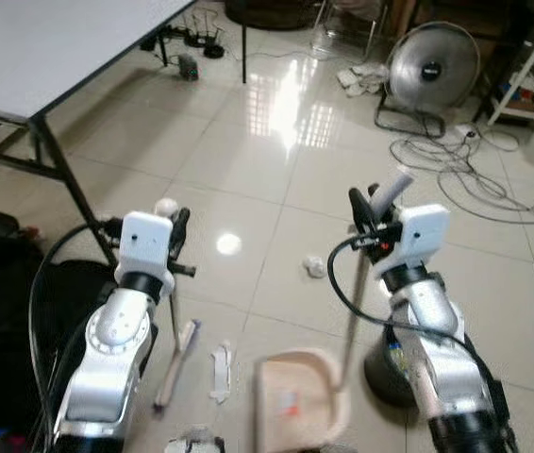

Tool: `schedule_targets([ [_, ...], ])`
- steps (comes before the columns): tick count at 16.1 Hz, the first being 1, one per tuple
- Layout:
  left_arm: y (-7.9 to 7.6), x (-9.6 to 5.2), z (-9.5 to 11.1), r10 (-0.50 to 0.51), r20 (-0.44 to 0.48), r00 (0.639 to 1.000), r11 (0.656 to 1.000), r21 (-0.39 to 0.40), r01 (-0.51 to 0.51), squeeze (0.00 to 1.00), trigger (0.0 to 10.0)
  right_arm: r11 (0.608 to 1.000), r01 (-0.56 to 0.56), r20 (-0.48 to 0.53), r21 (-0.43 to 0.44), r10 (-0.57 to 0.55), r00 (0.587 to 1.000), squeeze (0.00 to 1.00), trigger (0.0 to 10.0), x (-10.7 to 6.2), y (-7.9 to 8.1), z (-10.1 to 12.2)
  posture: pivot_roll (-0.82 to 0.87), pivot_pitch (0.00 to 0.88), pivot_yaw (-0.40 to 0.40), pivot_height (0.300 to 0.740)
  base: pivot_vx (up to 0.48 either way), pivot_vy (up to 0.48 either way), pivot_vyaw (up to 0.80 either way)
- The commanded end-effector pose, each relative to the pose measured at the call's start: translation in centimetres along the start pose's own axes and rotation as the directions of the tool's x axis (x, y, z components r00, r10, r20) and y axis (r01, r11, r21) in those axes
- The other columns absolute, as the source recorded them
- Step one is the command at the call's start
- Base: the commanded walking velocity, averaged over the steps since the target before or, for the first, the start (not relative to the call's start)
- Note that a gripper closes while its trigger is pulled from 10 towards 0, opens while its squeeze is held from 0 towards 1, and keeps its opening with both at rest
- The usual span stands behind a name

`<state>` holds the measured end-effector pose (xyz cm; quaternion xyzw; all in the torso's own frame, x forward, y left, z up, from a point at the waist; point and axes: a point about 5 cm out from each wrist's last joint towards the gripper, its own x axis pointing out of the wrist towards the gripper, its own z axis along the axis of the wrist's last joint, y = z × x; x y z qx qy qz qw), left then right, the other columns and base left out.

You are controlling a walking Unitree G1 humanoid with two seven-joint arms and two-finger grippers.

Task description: Sweep floor

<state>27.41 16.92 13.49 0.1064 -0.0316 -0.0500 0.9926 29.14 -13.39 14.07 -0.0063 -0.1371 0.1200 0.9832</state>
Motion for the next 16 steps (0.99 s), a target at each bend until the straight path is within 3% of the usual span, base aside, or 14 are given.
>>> schedule_targets([
  [1, -0.2, 0.4, 0.5, -0.001, 0.036, 0.999, 1.0, 0.008, 0.001, 0.0, 10.0, 0.999, -0.003, 0.07, -0.047, 0.007, 0.997, 0.0, 10.0, 0.4, -0.3, 0.7, 0.17, 0.17, -0.046, 0.74, 0.0, 0.0, 0.0],
  [5, -0.7, 1.6, 0.1, -0.039, 0.043, 0.998, 0.999, -0.008, 0.039, 0.0, 10.0, 0.993, 0.034, 0.132, -0.109, -0.02, 0.991, 0.0, 10.0, 1.9, -0.3, 0.3, 0.18, 0.268, -0.02, 0.74, 0.0, 0.0, 0.0],
  [6, -0.7, 2.0, 0.3, -0.038, 0.058, 0.998, 0.999, -0.01, 0.039, 0.0, 10.0, 0.988, 0.09, 0.156, -0.129, -0.069, 0.985, 0.0, 10.0, 2.4, -0.7, 0.2, 0.2, 0.307, -0.006, 0.74, 0.0, 0.0, 0.0],
  [9, -0.4, 2.8, 1.8, -0.05, 0.146, 0.988, 0.998, -0.021, 0.053, 0.0, 10.0, 0.979, 0.143, 0.246, -0.145, -0.104, 0.964, 0.0, 10.0, 3.1, -0.9, 0.7, 0.23, 0.372, 0.01, 0.74, 0.0, 0.0, 0.0],
  [10, 0.0, 3.4, 2.4, -0.034, 0.185, 0.982, 0.999, -0.005, 0.035, 0.0, 10.0, 0.984, 0.141, 0.267, -0.109, -0.108, 0.958, 0.0, 10.0, 3.4, -0.9, 0.6, 0.24, 0.393, 0.015, 0.74, 0.0, 0.0, 0.0],
  [13, 1.3, 4.2, 4.0, 0.055, 0.243, 0.968, 0.998, -0.019, -0.052, 0.0, 10.0, 0.986, 0.137, 0.332, -0.099, -0.097, 0.938, 0.0, 10.0, 3.4, 0.1, 0.4, 0.32, 0.446, 0.041, 0.74, 0.0, 0.0, 0.0],
  [16, 1.0, 4.8, 4.1, 0.052, 0.244, 0.968, 0.998, -0.032, -0.046, 0.0, 10.0, 0.985, 0.067, 0.322, -0.162, -0.011, 0.947, 0.0, 10.0, 3.3, 2.2, -0.7, 0.34, 0.46, 0.054, 0.74, 0.0, 0.0, 0.0],
])
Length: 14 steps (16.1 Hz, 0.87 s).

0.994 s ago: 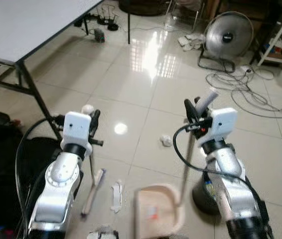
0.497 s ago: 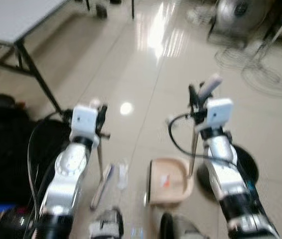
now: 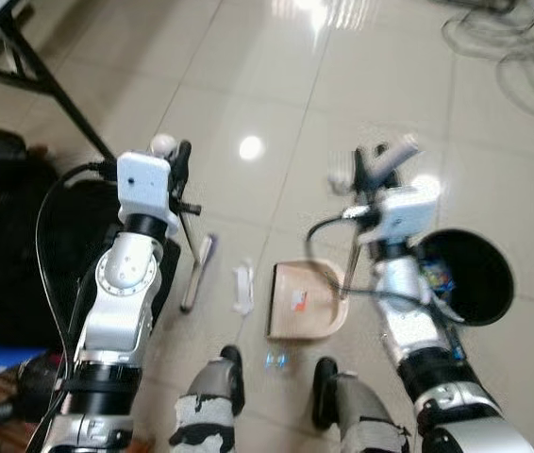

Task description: Sweep floor

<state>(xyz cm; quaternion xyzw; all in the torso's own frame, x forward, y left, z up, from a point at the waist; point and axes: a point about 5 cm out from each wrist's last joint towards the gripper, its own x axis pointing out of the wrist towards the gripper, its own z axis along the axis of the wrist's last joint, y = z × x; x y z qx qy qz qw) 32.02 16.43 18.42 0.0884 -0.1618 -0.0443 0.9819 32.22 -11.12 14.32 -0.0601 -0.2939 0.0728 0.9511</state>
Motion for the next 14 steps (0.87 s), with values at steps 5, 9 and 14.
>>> schedule_targets([
  [5, -1.6, -0.5, -0.8, 0.051, -0.023, 0.998, 0.995, -0.087, -0.053, 0.0, 10.0, 0.994, -0.107, 0.052, -0.031, 0.108, 0.993, 0.0, 10.0, -0.9, 3.8, 0.1, 0.37, 0.471, 0.068, 0.74, 0.0, 0.0, 0.0],
  [9, -3.4, 0.3, 0.4, 0.134, -0.028, 0.991, 0.94, -0.312, -0.136, 0.0, 10.0, 0.996, -0.092, 0.039, -0.019, 0.092, 0.995, 0.0, 10.0, -1.7, 4.8, -0.2, 0.35, 0.461, 0.067, 0.74, 0.0, 0.0, 0.0],
  [14, -4.6, 2.2, 4.2, 0.158, 0.032, 0.987, 0.852, -0.51, -0.12, 0.0, 10.0, 0.997, -0.071, 0.012, -0.024, 0.071, 0.997, 0.0, 10.0, -2.2, 4.6, -0.7, 0.33, 0.435, 0.049, 0.74, 0.0, 0.0, 0.0],
])
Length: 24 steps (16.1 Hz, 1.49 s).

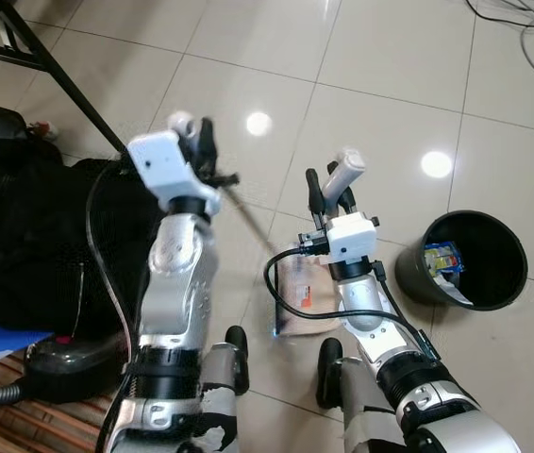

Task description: Sweep floor

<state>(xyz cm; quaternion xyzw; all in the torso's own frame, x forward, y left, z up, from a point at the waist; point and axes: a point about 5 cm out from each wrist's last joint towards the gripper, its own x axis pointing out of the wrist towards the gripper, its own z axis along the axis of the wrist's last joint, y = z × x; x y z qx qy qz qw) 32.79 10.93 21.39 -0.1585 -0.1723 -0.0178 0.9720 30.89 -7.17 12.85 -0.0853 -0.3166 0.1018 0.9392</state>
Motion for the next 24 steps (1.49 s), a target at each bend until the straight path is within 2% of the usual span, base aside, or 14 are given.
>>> schedule_targets([
  [1, -0.3, 0.2, 1.6, -0.012, 0.051, 0.999, 0.997, -0.07, 0.015, 0.0, 10.0, 1.0, 0.001, -0.038, 0.009, -0.001, 0.999, 0.0, 10.0, -0.9, 0.3, -0.6, 0.33, 0.426, 0.045, 0.74, 0.0, 0.0, 0.0],
  [3, 0.6, 0.0, 4.2, -0.095, 0.083, 0.992, 0.995, -0.02, 0.096, 0.0, 10.0, 1.0, -0.001, -0.032, 0.001, 0.001, 0.999, 0.0, 10.0, -0.6, -0.1, -0.6, 0.31, 0.386, 0.024, 0.74, 0.0, 0.0, 0.0],
  [6, 2.7, -0.3, 7.0, -0.179, 0.105, 0.978, 0.979, 0.117, 0.166, 0.0, 10.0, 1.0, -0.003, -0.033, -0.005, 0.003, 0.999, 0.0, 10.0, -0.2, -0.9, -0.7, 0.29, 0.335, -0.003, 0.74, 0.0, 0.0, 0.0],
  [9, 4.0, 0.0, 8.7, -0.26, 0.094, 0.961, 0.947, 0.222, 0.234, 0.0, 10.0, 1.0, -0.004, -0.024, -0.008, 0.004, 1.0, 0.0, 10.0, -0.1, -1.5, -0.7, 0.27, 0.28, -0.021, 0.74, 0.0, 0.0, 0.0],
  [12, 5.4, 0.6, 9.0, -0.276, 0.077, 0.958, 0.928, 0.281, 0.244, 0.0, 10.0, 1.0, 0.018, -0.016, 0.005, -0.017, 1.0, 0.0, 10.0, 0.1, -2.5, -0.6, 0.25, 0.234, -0.033, 0.74, 0.0, 0.0, 0.0],
  [14, 6.5, 0.8, 8.0, -0.252, 0.053, 0.966, 0.927, 0.3, 0.225, 0.0, 10.0, 0.996, 0.072, 0.006, 0.05, -0.072, 0.997, 0.0, 10.0, 0.4, -3.2, -0.3, 0.23, 0.202, -0.031, 0.74, 0.0, 0.0, 0.0],
  [17, 7.4, -0.1, 4.6, -0.214, -0.05, 0.976, 0.91, 0.352, 0.218, 0.0, 10.0, 0.99, 0.103, -0.002, 0.092, -0.103, 0.995, 0.0, 10.0, 0.2, -3.4, -0.3, 0.22, 0.185, -0.04, 0.74, 0.0, 0.0, 0.0],
  [20, 7.1, -0.1, 1.4, -0.178, -0.078, 0.981, 0.885, 0.424, 0.194, 0.0, 10.0, 0.992, 0.091, -0.09, 0.083, -0.084, 0.992, 0.0, 10.0, -1.0, -2.8, -1.4, 0.23, 0.197, -0.046, 0.74, 0.0, 0.0, 0.0],
  [24, 6.4, 0.5, -1.4, -0.171, -0.112, 0.979, 0.866, 0.457, 0.204, 0.0, 10.0, 0.994, 0.091, -0.153, 0.058, -0.081, 0.985, 0.0, 10.0, -1.7, -2.4, -2.1, 0.23, 0.241, -0.031, 0.74, 0.0, 0.0, 0.0],
])
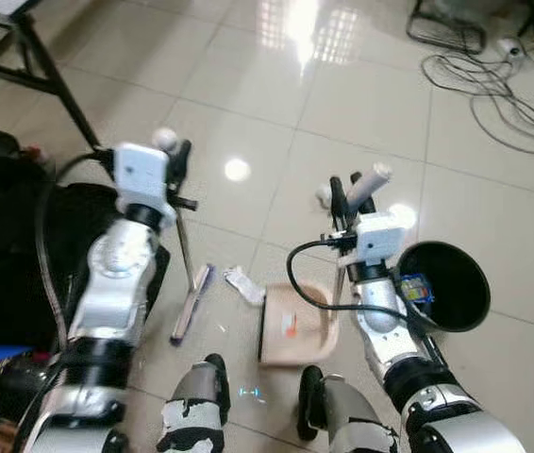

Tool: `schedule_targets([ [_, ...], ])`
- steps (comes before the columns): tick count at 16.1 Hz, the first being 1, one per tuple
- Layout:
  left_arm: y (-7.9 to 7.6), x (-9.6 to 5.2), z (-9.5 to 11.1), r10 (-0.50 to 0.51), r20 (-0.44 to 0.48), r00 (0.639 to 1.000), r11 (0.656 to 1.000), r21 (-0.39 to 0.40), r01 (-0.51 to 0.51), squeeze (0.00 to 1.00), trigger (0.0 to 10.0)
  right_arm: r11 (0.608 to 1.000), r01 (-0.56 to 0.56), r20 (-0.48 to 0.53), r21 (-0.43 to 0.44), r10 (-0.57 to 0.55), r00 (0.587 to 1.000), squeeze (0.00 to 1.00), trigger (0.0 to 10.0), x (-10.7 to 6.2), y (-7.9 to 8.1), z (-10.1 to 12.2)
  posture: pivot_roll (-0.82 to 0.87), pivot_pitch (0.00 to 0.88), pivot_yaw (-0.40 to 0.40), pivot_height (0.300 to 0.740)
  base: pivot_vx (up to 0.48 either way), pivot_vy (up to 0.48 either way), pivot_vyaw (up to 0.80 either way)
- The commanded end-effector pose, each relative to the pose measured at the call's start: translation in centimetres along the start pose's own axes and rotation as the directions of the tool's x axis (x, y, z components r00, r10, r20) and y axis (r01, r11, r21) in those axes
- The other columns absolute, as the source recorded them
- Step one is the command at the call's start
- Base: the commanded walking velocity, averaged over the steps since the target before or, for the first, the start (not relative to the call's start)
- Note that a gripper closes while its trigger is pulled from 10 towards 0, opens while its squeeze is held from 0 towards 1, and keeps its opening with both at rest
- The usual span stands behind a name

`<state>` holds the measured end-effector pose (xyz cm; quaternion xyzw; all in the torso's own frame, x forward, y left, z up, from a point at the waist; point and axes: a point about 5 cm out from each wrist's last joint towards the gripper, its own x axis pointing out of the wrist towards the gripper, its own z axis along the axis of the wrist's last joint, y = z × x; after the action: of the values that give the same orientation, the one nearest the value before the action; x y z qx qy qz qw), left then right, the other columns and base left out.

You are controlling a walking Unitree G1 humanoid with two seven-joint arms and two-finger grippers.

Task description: Sweep floor

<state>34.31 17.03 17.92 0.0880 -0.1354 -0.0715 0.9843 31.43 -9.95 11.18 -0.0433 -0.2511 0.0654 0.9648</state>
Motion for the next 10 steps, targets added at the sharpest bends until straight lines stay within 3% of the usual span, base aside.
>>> schedule_targets([
  [1, -0.5, 0.6, 0.4, 0.004, 0.046, 0.999, 1.0, 0.014, -0.004, 0.0, 10.0, 1.0, 0.003, -0.021, -0.013, -0.004, 1.0, 0.0, 10.0, -0.5, -0.1, -0.4, 0.23, 0.252, -0.024, 0.74, 0.0, 0.0, 0.0],
  [3, -0.6, 1.9, 0.7, 0.024, 0.081, 0.996, 1.0, 0.01, -0.025, 0.0, 10.0, 0.999, 0.022, -0.021, -0.03, -0.023, 1.0, 0.0, 10.0, -0.8, -0.5, -0.4, 0.24, 0.301, -0.006, 0.74, 0.0, 0.0, 0.0],
  [6, -0.7, 2.7, 1.2, 0.024, 0.108, 0.994, 1.0, -0.002, -0.024, 0.0, 10.0, 0.999, 0.034, -0.016, -0.037, -0.034, 0.999, 0.0, 10.0, -0.9, -0.7, -0.4, 0.23, 0.341, 0.019, 0.74, 0.0, 0.0, 0.0],
  [7, -1.4, 3.9, 1.3, 0.01, 0.109, 0.994, 1.0, 0.011, -0.012, 0.0, 10.0, 0.998, 0.048, -0.023, -0.051, -0.049, 0.999, 0.0, 10.0, -1.0, -1.0, -0.5, 0.23, 0.374, 0.035, 0.74, 0.0, 0.0, 0.0],
  [10, -4.0, 4.7, 0.7, -0.078, 0.088, 0.993, 0.997, -0.002, 0.078, 0.0, 10.0, 0.995, 0.069, -0.025, -0.076, -0.071, 0.997, 0.0, 10.0, -1.0, -1.3, -0.5, 0.24, 0.399, 0.053, 0.74, 0.0, 0.0, 0.0],
])
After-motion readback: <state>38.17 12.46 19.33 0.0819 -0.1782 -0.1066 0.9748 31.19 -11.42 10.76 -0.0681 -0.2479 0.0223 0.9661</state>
